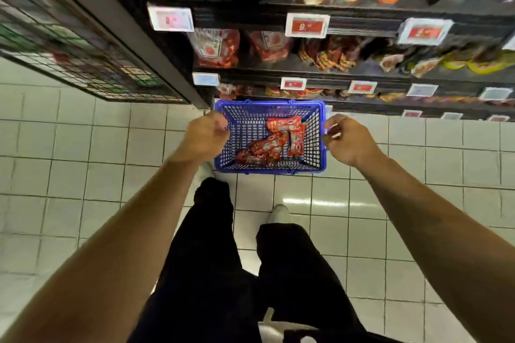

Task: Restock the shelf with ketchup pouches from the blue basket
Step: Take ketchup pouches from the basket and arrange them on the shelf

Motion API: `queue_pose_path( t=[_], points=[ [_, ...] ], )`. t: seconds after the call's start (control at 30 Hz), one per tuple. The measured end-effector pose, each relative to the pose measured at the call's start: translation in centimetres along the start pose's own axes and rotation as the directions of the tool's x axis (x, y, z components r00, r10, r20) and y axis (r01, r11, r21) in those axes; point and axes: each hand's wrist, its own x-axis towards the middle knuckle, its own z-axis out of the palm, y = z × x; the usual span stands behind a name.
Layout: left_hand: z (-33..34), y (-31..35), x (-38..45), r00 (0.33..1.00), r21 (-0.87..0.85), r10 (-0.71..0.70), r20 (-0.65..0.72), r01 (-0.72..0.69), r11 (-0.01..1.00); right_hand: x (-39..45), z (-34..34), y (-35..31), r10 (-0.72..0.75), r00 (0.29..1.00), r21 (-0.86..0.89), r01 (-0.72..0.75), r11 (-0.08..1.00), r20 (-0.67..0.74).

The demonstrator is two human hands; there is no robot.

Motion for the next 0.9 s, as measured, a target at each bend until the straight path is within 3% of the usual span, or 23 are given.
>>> queue_pose_path(
  t=[0.1,0.3,0.5,0.63,0.7,0.77,0.83,0.9],
  points=[
    [6.1,-5.0,1.5,0.964,0.212,-0.168,0.206,0.124,0.969,2.8,5.0,4.2,0.07,0.99,-0.084,-0.06,0.995,0.123],
    [17.5,-14.7,9.0,0.931,0.223,-0.211,0.298,0.147,0.964,12.1,17.3,11.3,0.141,0.953,-0.305,-0.055,0.951,0.269],
    [27.6,-20.7,18.4,0.853,0.249,-0.148,0.5,0.022,0.968,21.0,28.2,15.6,0.082,0.944,-0.404,0.058,0.913,0.321],
    [32.9,-24.7,23.3,0.783,0.333,-0.179,0.596,-0.038,0.942,26.5,33.2,17.5,0.011,0.956,-0.294,0.079,0.953,0.293],
    [35.4,-26.7,25.4,0.751,0.386,-0.199,0.63,-0.081,0.919,29.5,35.5,17.9,-0.089,0.962,-0.319,0.172,0.932,0.259],
    [37.7,-28.2,27.0,0.735,0.431,-0.22,0.641,-0.107,0.896,32.2,37.6,18.4,-0.144,0.925,-0.312,0.261,0.914,0.352],
    [39.6,-28.8,28.2,0.718,0.491,-0.266,0.643,-0.12,0.863,35.0,39.6,19.3,-0.17,0.863,-0.418,0.391,0.82,0.475],
    [41.3,-29.3,29.2,0.725,0.505,-0.269,0.634,-0.124,0.854,37.2,41.0,20.2,-0.22,0.856,-0.49,0.459,0.741,0.468]
  ],
)
